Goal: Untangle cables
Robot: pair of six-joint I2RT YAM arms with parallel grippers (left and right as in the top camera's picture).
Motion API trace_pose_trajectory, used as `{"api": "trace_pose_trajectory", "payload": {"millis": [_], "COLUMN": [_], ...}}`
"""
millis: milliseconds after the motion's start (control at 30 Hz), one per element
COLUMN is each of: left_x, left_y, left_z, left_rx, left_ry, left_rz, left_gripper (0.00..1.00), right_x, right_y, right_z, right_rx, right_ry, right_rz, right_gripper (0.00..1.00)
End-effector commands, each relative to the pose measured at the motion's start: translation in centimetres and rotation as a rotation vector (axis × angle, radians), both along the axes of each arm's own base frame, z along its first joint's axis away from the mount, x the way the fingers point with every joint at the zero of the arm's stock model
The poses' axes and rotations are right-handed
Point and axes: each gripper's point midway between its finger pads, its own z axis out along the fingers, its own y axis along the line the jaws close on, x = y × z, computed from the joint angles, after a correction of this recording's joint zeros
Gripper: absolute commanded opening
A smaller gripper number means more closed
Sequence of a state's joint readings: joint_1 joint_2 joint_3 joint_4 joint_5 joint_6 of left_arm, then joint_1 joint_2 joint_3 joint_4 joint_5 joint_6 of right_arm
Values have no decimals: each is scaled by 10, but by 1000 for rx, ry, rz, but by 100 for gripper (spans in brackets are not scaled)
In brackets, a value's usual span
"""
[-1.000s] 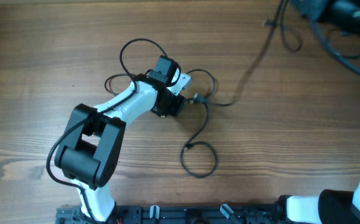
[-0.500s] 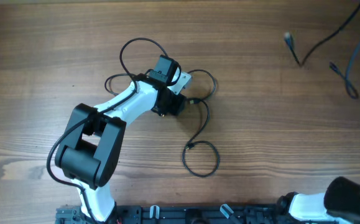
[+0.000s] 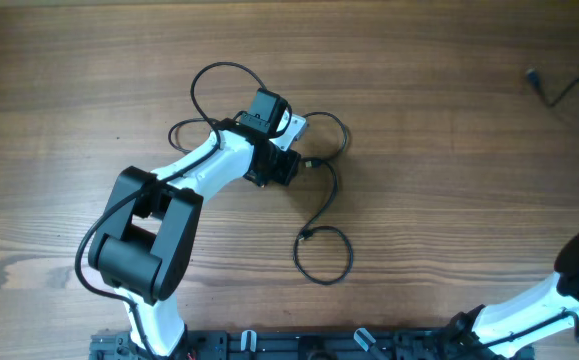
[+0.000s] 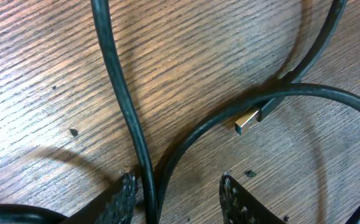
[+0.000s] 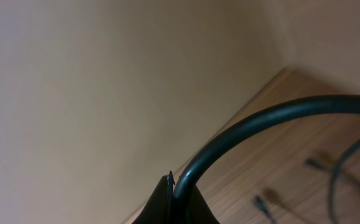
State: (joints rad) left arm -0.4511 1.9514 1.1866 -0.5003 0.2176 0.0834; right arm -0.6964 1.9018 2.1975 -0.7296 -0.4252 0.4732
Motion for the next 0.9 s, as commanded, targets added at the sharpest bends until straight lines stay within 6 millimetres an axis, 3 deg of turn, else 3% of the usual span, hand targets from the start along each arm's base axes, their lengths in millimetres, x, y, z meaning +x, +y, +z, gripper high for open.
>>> {"api": "trace_pose_trajectory", "payload": {"millis": [0,100,300,333,400,433,467,533,733,800,867], "left_x": [-14,-11,-8,-8,-7,-7,-7,-7,-5,-1,7], "left_y": [13,12,10,10,10,10,10,10,9,8,4], "left_z": [-31,-30,-29,-29,-29,-29,-29,-29,-23,-10,12], "left_rx": [62,54,45,45,45,45,45,45,42,37,26], "left_ry": [78,71,58,58,57,58,58,58,53,42,22], "left_rz": [34,48,55,55,55,55,55,55,57,57,58], "left_gripper": [48,49,50,50,51,51,52,53,49,49,56], "right_x": [-25,-28,-4,-2,2,3,2,6,12,8,5], "right_y": [-43,-61,-60,-59,-54,-52,-51,-46,-12,-1,14], "right_z": [-2,-50,-138,-150,-169,-175,-176,-172,-147,-139,-128], "right_rx": [-159,-188,-21,-5,17,26,30,39,95,117,149], "right_ry": [103,280,411,435,473,487,491,474,394,388,366], "right_rz": [-172,-227,-180,-171,-155,-149,-147,-123,36,66,115], "right_gripper": [5,5,6,12,38,60,78,99,100,99,100]}}
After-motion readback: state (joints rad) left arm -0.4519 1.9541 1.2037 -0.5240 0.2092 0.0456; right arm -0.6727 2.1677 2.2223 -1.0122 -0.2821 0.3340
